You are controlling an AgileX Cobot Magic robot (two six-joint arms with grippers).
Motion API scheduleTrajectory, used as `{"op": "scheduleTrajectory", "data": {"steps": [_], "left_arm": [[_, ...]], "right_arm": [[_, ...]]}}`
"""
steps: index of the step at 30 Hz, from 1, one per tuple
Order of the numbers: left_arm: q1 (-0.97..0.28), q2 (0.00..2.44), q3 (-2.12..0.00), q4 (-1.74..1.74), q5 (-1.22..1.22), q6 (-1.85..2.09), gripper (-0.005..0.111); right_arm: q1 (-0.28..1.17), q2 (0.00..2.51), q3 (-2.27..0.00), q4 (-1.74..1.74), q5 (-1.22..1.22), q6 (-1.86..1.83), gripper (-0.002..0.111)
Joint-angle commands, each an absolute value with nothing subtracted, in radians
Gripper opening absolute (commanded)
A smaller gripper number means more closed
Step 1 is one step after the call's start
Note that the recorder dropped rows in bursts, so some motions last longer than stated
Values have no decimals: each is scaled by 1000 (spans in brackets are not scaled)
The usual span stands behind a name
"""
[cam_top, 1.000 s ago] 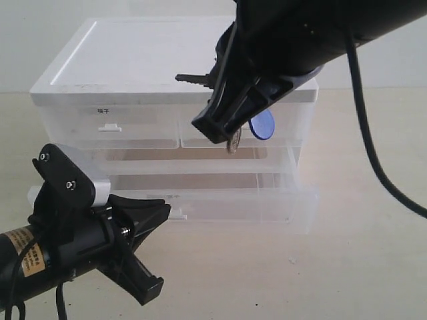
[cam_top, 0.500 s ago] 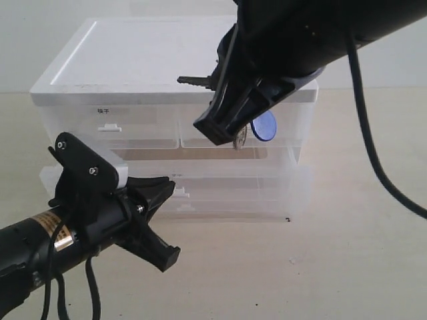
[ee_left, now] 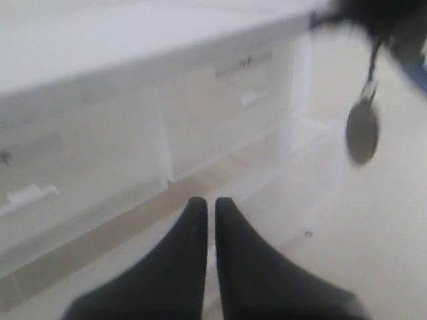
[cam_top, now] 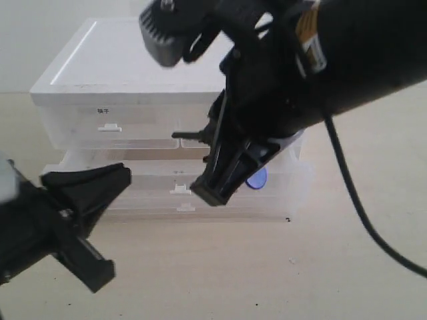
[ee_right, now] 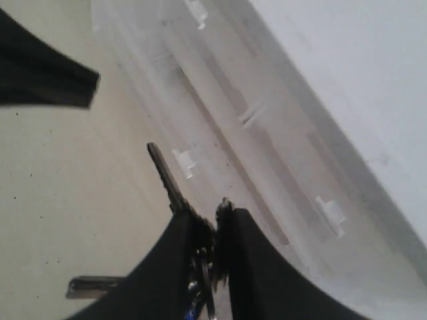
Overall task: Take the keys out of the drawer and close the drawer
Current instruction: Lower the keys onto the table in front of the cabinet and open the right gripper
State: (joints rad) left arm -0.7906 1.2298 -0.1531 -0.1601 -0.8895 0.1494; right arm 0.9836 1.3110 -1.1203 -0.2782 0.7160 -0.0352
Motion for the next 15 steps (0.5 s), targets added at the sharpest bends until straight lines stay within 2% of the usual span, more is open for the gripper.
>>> {"op": "scheduleTrajectory", "data": {"steps": [1,7,15], "left_arm": [[-792,950,-78,-230,-900,176,4],[-792,686,-54,-365,-732,303,4],[-792,518,-39,-370,-613,330,4]], "right_arm": [[978,1369,-1068,-245,654,-32,0],[978,1488,-1058,-17,629,-230,0],[978,1679,-1058,-9,463,-239,0]]}}
